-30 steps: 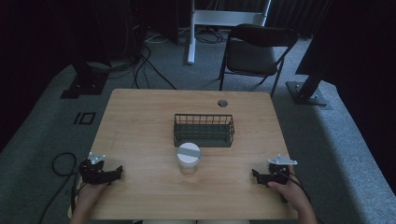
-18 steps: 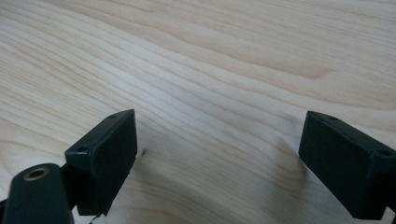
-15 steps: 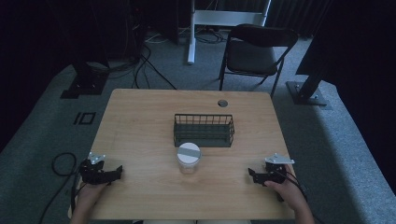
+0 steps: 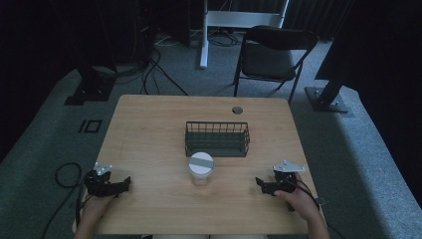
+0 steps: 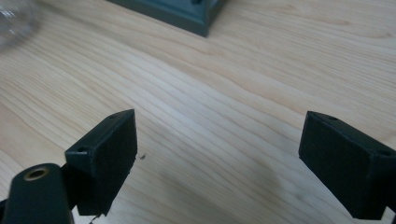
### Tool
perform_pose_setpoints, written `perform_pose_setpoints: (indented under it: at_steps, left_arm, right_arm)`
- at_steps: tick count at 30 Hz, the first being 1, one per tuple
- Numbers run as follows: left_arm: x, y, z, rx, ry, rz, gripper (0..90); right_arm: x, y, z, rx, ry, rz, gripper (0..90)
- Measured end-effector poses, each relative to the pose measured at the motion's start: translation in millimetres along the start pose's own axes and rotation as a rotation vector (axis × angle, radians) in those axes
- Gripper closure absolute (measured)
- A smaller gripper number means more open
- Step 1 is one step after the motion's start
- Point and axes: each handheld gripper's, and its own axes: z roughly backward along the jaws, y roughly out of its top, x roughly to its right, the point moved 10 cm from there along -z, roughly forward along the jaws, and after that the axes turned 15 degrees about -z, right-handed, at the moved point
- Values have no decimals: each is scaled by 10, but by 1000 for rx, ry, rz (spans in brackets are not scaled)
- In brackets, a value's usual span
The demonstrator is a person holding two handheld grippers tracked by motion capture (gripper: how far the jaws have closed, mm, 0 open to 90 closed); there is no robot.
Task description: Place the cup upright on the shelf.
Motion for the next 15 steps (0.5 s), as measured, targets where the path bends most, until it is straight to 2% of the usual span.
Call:
perform_pose_setpoints:
  at_steps: [1,6,15]
  left_arm:
    - [0,0,0,0,0,0,2]
    - [0,0,0,0,0,0,2]
    - [0,0,0,0,0,0,2]
  right_arm:
    - [-18,0,-9,0,4,14,114]
    - [-101,-5,-71,-4,19,18,114]
    - [-336,30,-169,-8,65,66,114]
